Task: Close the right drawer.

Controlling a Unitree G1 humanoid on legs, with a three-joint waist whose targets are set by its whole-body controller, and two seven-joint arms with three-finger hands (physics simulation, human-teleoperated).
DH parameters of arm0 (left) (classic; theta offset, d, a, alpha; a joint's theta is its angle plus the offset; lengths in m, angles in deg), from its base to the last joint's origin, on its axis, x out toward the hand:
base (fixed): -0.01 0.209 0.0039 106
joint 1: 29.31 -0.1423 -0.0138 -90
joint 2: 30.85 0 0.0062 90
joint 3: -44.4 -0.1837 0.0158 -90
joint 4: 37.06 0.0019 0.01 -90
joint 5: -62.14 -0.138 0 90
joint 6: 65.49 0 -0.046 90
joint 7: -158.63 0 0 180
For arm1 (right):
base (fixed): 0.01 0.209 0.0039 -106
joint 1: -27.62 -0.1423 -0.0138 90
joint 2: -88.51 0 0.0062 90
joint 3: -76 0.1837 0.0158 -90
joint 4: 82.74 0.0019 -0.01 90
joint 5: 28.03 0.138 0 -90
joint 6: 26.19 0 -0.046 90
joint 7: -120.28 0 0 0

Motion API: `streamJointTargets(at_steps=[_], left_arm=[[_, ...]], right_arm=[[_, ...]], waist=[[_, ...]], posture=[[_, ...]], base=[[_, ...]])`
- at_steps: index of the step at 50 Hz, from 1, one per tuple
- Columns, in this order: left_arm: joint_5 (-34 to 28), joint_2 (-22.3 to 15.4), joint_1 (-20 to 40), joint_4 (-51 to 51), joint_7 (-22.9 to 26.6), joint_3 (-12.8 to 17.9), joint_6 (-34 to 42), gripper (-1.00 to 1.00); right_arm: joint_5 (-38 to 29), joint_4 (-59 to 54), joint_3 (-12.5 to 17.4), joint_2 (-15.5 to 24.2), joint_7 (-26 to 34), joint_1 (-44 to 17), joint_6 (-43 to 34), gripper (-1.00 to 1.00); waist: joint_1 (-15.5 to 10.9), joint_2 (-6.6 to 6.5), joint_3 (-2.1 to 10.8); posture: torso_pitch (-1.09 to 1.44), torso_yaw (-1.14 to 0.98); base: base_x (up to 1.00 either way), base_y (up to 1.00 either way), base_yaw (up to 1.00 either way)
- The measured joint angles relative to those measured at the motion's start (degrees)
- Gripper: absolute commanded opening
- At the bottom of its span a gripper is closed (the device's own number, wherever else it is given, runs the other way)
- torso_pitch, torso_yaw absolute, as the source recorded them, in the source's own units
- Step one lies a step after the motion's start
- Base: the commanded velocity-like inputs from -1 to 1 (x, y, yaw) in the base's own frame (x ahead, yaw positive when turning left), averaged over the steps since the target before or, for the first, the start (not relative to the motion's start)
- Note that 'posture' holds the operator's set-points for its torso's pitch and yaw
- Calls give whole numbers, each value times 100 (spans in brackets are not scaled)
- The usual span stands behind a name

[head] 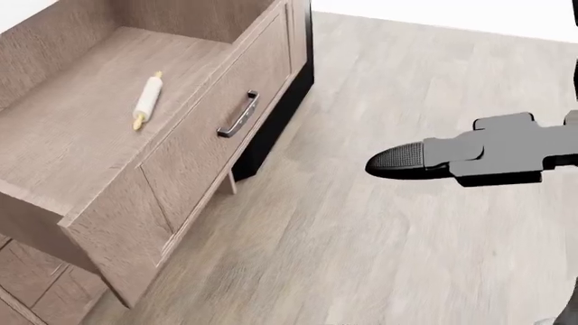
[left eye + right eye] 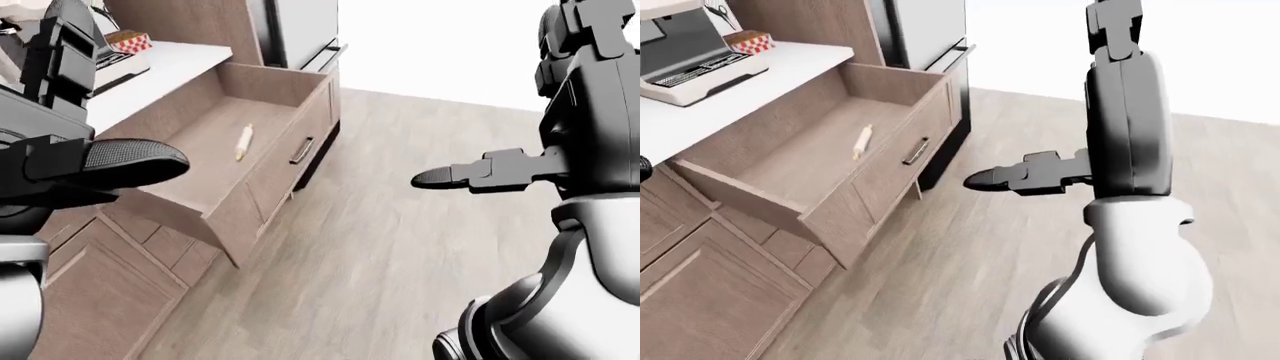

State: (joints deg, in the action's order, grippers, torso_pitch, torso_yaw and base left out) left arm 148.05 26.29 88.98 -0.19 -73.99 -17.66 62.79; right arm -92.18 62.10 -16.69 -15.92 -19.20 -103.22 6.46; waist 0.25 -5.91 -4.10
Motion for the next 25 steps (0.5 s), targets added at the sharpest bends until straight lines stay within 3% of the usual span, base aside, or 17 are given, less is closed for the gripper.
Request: streamJointTargets(at_steps=[5,8,14,19,22,23,25], left_arm=[[-23,6,-19,-55,47,69,-36,100],[-19,-6,-22,-39,47,80,-42,100],[56,56,-89,-122,106,-56,30,100],[18,15,-38,-137,87,60,-41,100],[4,32,-62,-127,90,59,-58,100],[-7,66,-103,-115,88,67,-53,100],[-15,81,-148,-91,60,50,-17,100]], right_arm=[[-78,106,21,-5,-10,-43,49,100],[-82,81,23,-18,-18,-37,70,100],[-106,19,157,14,-56,39,-16,100],[-53,78,122,31,-85,13,67,100],[-28,44,123,37,-97,5,61,100],[-25,48,92,5,-95,35,57,100],[11,19,48,-8,-76,72,33,100]], waist=[[28,293,34],[7,587,75],[73,461,63],[20,177,-17],[38,-135,4],[-18,-67,-19],[-39,-56,-45]], posture=[[0,0],[0,0],[0,0],[0,0],[0,0],[0,0],[0,0]], base=[[0,0,-40],[0,0,-39],[0,0,-39],[0,0,-40],[0,0,-40],[0,0,-39],[0,0,-21]])
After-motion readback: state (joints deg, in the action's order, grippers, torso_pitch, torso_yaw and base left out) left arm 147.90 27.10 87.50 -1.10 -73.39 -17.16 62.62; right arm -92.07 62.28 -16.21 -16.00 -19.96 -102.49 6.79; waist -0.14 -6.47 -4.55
